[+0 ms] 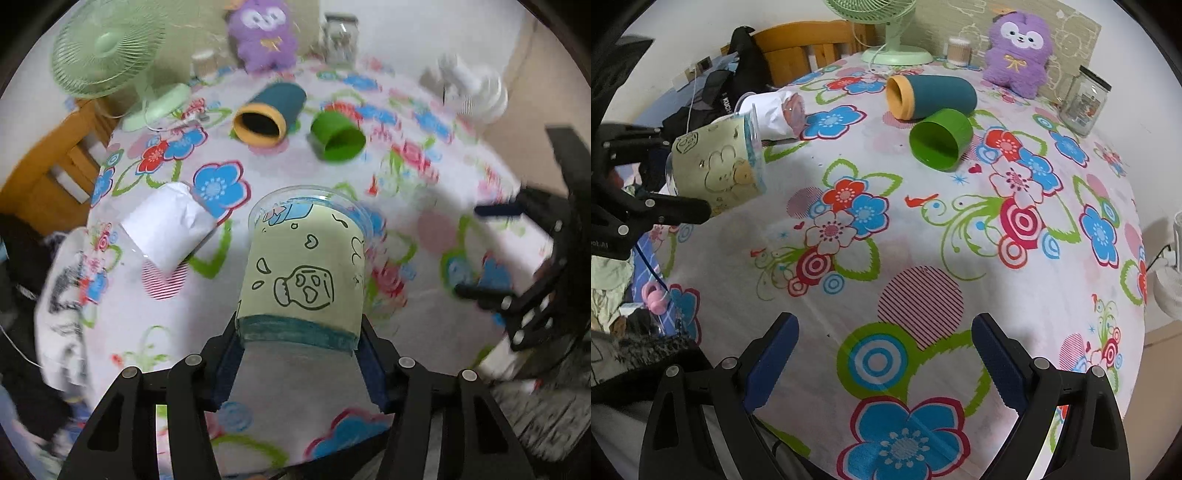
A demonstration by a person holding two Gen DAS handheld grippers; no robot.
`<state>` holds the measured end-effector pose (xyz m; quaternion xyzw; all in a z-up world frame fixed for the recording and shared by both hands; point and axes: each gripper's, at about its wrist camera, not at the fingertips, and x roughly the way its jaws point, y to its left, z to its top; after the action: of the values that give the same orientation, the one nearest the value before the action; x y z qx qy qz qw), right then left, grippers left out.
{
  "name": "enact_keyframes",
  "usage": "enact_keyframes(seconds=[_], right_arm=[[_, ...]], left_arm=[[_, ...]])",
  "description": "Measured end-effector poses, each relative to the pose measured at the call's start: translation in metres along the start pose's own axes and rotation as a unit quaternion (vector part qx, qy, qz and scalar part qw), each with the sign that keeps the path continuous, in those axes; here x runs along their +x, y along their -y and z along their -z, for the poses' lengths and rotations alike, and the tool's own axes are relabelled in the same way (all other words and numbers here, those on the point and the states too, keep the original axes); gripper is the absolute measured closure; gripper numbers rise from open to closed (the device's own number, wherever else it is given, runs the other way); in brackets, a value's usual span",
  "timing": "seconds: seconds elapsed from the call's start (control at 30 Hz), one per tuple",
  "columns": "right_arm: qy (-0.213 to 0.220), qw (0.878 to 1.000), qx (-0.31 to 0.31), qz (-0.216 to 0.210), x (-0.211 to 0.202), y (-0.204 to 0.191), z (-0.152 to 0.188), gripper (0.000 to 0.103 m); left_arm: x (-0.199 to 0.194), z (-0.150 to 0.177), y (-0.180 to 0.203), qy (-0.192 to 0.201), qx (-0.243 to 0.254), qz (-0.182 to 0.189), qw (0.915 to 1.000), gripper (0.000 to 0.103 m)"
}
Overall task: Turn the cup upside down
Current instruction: 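Rotate the held cup with the left gripper so its lid faces down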
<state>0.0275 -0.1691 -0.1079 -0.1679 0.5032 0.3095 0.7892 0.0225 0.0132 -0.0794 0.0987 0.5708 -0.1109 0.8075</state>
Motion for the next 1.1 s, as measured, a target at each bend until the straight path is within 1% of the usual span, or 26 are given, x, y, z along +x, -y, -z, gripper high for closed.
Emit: enact_keyframes(seconds=[0.1,0.2,0.3,0.33,0.37,0.43,0.53,0.6,0.67,0.83,1.0,1.1], right_arm=[[0.002,1.000,-0.001,-0.005,0.001,-0.002,0.000,0.007],[0.000,1.000,-0.003,-0.009,0.004,-0.003,0.001,0.007],[-0.005,1.000,-0.006,-0.011,0.007,-0.004,0.002,0.007],[-0.006,1.000,-0.007,-0.012,0.008,-0.004,0.002,0.007],[-0.007,1.000,-0.008,-0.013,0.009,-0.005,0.003,0.007],[-0.008,1.000,-0.011,-0.014,0.009,-0.006,0.003,0.007],[-0.007,1.000,-0.010,-0.016,0.009,-0.006,0.003,0.007],[-0.007,1.000,-0.009,-0.017,0.010,-0.006,0.003,0.007],[-0.007,1.000,-0.008,-0.016,0.009,-0.006,0.002,0.007],[-0.007,1.000,-0.007,-0.016,0.009,-0.005,0.001,0.007],[-0.007,1.000,-0.010,-0.017,0.009,-0.006,0.001,0.007],[-0.006,1.000,-0.011,-0.018,0.010,-0.008,0.001,0.007]], left_arm=[[0.007,-0.003,0.002,-0.063,0.038,-0.008,0.9973,0.044],[0.009,-0.006,0.008,-0.102,0.072,-0.025,0.9918,0.044],[0.015,-0.010,0.014,-0.142,0.103,-0.032,0.9839,0.044],[0.020,-0.012,0.017,-0.161,0.113,-0.036,0.9799,0.044],[0.024,-0.015,0.018,-0.170,0.118,-0.040,0.9776,0.044],[0.036,-0.020,0.021,-0.195,0.134,-0.053,0.9701,0.044],[0.047,-0.029,0.024,-0.210,0.140,-0.061,0.9655,0.044],[0.051,-0.035,0.027,-0.212,0.141,-0.059,0.9653,0.044],[0.053,-0.042,0.028,-0.205,0.137,-0.054,0.9676,0.043],[0.047,-0.054,0.032,-0.164,0.126,-0.047,0.9771,0.042],[0.044,-0.054,0.035,-0.146,0.119,-0.035,0.9815,0.042],[0.041,-0.052,0.035,-0.121,0.110,-0.025,0.9862,0.042]])
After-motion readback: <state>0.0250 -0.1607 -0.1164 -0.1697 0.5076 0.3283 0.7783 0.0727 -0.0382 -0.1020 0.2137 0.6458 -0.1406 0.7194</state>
